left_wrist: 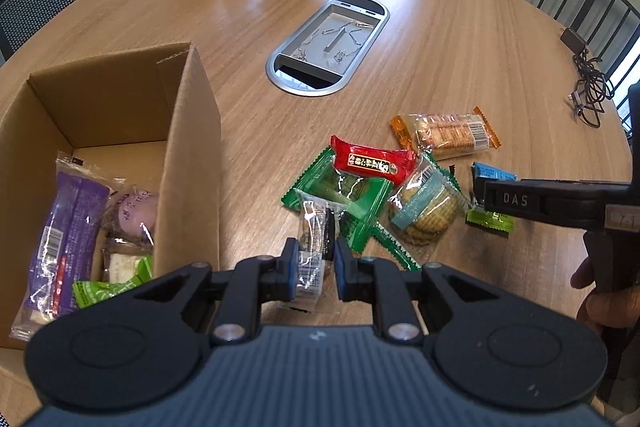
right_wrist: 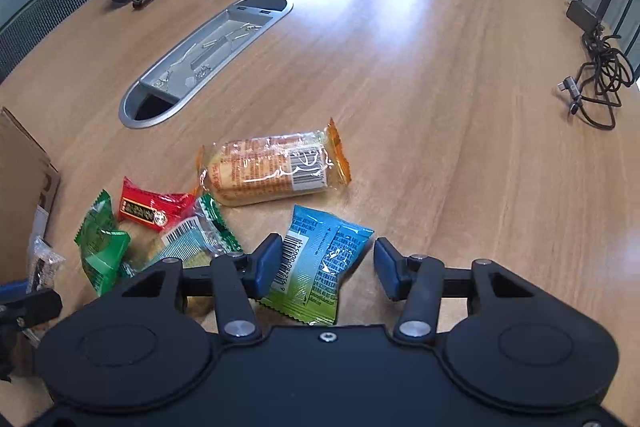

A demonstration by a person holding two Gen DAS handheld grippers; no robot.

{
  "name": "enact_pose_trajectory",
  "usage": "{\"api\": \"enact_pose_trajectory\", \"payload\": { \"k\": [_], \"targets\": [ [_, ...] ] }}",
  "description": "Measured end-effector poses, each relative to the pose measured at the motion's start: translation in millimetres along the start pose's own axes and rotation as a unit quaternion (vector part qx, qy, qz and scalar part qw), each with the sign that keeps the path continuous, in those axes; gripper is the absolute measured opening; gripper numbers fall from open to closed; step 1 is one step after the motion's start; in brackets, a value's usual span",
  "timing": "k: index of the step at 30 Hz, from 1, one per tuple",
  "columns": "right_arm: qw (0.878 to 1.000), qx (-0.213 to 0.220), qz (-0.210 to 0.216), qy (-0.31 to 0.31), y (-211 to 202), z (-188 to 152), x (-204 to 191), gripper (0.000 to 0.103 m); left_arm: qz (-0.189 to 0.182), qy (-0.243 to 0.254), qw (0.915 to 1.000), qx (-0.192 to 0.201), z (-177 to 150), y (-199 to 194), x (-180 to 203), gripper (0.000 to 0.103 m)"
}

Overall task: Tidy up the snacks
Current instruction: 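Lift the clear packet with left gripper while right gripper grasps the blue-green packet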

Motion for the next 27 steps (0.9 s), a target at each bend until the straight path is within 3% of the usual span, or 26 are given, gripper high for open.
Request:
{"api": "enact_pose_trajectory", "payload": {
  "k": [8, 11, 14, 16, 18, 27],
  "targets": [
    [1.0, -0.013, -0.028, -0.001, -2.4, -2.1, -0.6, 0.053, 0.001, -0.002, 1.0, 0.007, -0.8, -8.4, -3.8, 0.018],
    [1.0, -0.009, -0.021, 0.002, -3.2, -1.7, -1.5, 0.062, 0.001, -0.004, 0.9999, 0.01, -2.7, -12.3, -5.1, 0.018],
    [0.999, -0.014, -0.027, -0.012, 2.2, -5.1, -4.8, 0.063, 0.001, -0.008, 0.9999, 0.012, -4.0, -16.1, -7.7, 0.018],
    [0.999, -0.013, -0.027, -0.013, 3.2, -9.7, -3.2, 0.059, 0.0, -0.009, 0.9999, 0.014, -4.0, -18.2, -8.5, 0.018],
    [1.0, -0.013, -0.024, -0.011, 0.2, -13.1, -0.1, 0.043, 0.0, -0.012, 0.9998, 0.016, -3.9, -19.5, -9.5, 0.018],
    [1.0, 0.007, -0.019, -0.022, -31.6, -23.7, 7.1, 0.041, -0.004, -0.016, 0.9994, 0.029, -5.0, -31.0, -7.9, 0.018]
  ]
}}
Point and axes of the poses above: each gripper's, at about its wrist camera, not at the fingertips, and y roughly the way its jaws point, x to its right, z to its top, the point moved 3 cm from there along y, roughly the way its jaws point, and after that the axes turned 9 degrees about -x, right-handed, at the moved point
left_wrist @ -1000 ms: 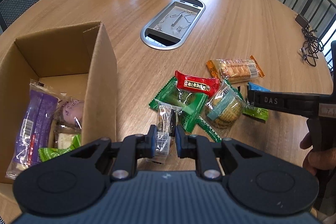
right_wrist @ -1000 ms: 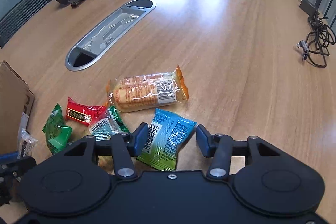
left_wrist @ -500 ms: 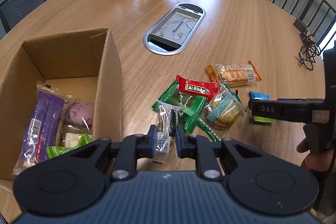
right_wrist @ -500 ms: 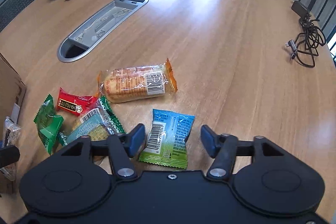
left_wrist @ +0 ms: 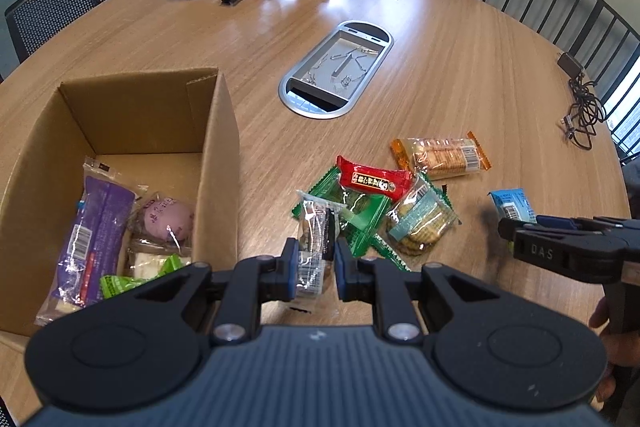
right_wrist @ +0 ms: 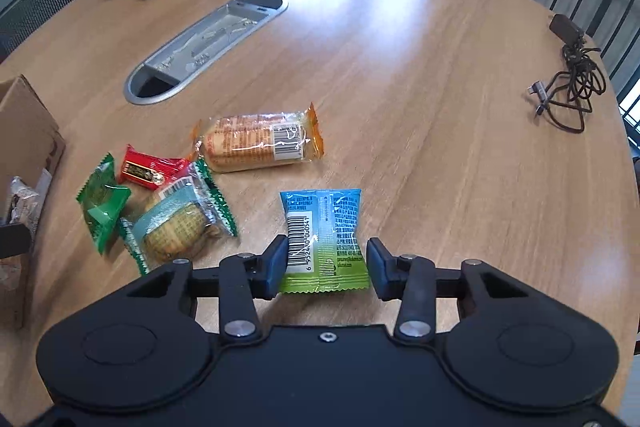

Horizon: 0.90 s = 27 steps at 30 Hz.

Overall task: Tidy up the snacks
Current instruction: 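Lift the clear packet with left gripper while right gripper grasps the blue-green packet, then carry the clear packet in left gripper and blue-green packet in right gripper toward the box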

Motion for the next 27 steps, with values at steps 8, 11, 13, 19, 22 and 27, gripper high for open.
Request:
{"api": "enact_pose_trajectory", "payload": {
  "k": [8, 11, 13, 19, 22, 27],
  "targets": [
    [0.999, 0.033, 0.02, -0.007, -38.9, -5.2, -7.6, 0.041, -0.003, 0.0, 0.9997, 0.025, -2.0, -26.1, 0.5, 0.018],
    [0.998, 0.047, 0.028, -0.014, -53.4, -5.1, -14.9, 0.04, -0.002, -0.003, 0.9994, 0.034, -3.8, -36.6, -0.7, 0.018],
    [0.998, 0.054, 0.034, -0.018, -61.8, -4.5, -19.7, 0.04, -0.002, -0.005, 0.9991, 0.041, -5.3, -43.7, -2.1, 0.018],
    [0.996, 0.075, 0.049, -0.029, -83.6, -3.2, -33.0, 0.04, 0.002, -0.015, 0.9982, 0.058, -9.9, -63.1, -9.1, 0.018],
    [0.994, 0.083, 0.054, -0.034, -92.0, -3.4, -39.7, 0.04, 0.006, -0.025, 0.9975, 0.066, -12.1, -71.8, -15.4, 0.018],
    [0.992, 0.095, 0.066, -0.043, -104.8, -3.6, -51.8, 0.04, 0.012, -0.037, 0.996, 0.08, -14.0, -87.1, -26.4, 0.018]
  ]
}}
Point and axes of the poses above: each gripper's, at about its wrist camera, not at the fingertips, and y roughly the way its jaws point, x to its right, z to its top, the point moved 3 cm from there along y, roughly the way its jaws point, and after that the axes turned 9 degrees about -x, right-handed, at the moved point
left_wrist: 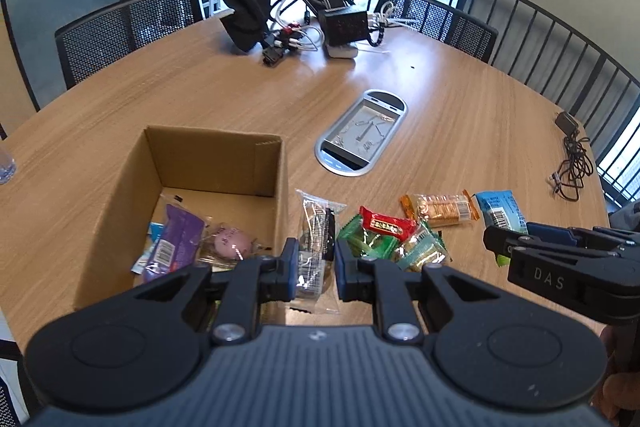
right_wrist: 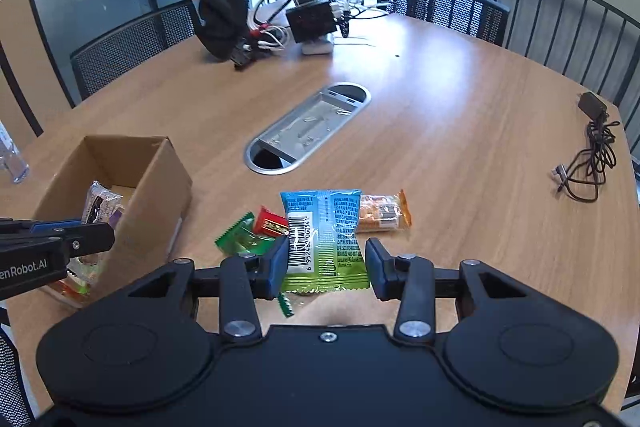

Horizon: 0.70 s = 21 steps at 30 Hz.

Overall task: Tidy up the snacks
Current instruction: 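Carry the clear packet in left gripper and blue-green packet in right gripper toward the box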

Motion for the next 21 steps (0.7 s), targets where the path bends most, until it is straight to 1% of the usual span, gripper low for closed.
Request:
{"api": "enact_pose_trajectory", "payload": {
  "k": [4, 13, 21],
  "targets": [
    [1.0, 0.011, 0.011, -0.008, -8.0, 2.9, -13.8, 0.04, 0.007, -0.01, 0.9999, 0.012, 0.9, -9.9, -12.2, 0.018],
    [0.998, 0.022, 0.042, -0.029, -19.2, 8.1, -46.7, 0.041, 0.023, -0.036, 0.999, 0.01, -2.6, -16.8, -38.6, 0.018],
    [0.996, 0.037, 0.061, -0.054, -30.8, 17.0, -68.8, 0.041, 0.037, -0.053, 0.9976, 0.023, 0.2, -27.1, -59.3, 0.018]
  ]
}}
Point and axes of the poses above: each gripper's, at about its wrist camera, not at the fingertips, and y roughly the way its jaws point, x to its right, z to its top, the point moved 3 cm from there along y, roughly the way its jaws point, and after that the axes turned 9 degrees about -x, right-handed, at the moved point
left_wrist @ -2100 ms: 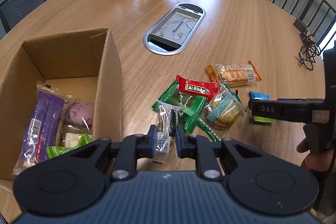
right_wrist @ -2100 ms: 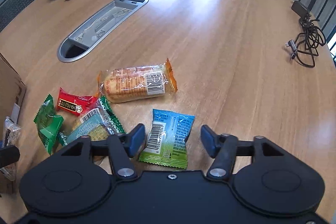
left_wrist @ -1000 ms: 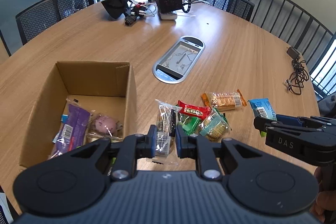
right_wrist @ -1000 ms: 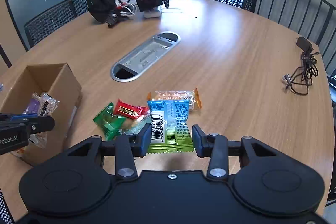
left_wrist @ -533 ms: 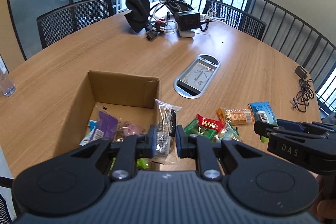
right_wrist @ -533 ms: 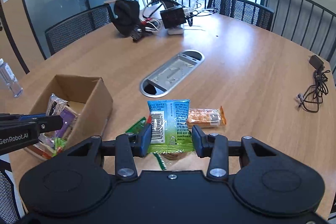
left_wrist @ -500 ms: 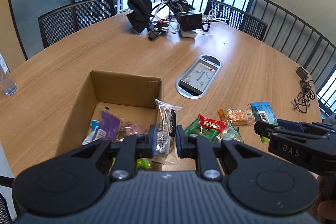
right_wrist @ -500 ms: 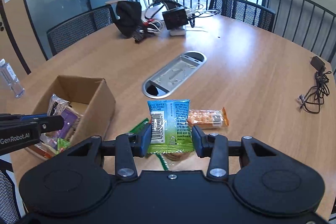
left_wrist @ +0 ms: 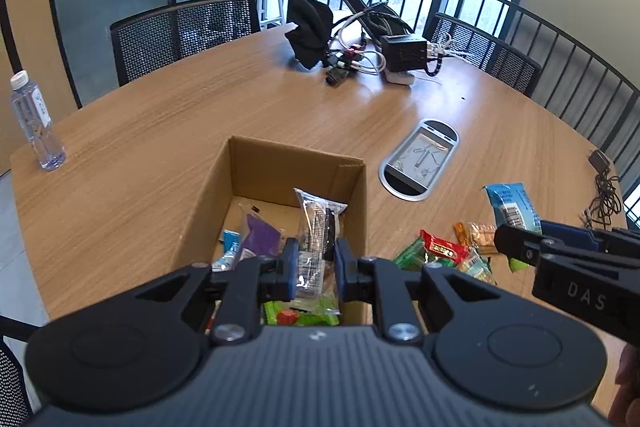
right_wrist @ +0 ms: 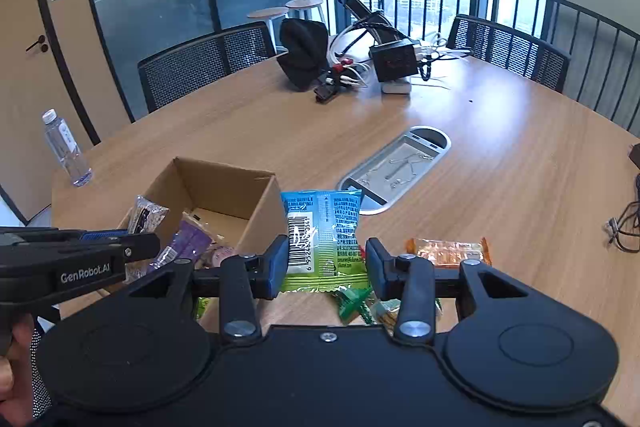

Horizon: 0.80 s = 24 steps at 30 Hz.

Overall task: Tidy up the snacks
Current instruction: 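Carry the clear packet in left gripper and blue-green packet in right gripper toward the box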

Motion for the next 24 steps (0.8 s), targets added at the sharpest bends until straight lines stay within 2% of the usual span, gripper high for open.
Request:
{"api": "enact_pose_trajectory", "payload": {
  "k": [13, 24],
  "targets": [
    [0.999, 0.0, 0.027, -0.022, 10.6, 13.9, -28.5, 0.041, 0.01, -0.024, 0.9996, -0.007, 11.7, 14.6, -24.5, 0.018],
    [0.998, -0.013, 0.044, -0.033, 38.2, 29.1, -47.1, 0.041, 0.0, -0.041, 0.999, -0.016, 31.5, 48.7, -40.7, 0.018]
  ]
}}
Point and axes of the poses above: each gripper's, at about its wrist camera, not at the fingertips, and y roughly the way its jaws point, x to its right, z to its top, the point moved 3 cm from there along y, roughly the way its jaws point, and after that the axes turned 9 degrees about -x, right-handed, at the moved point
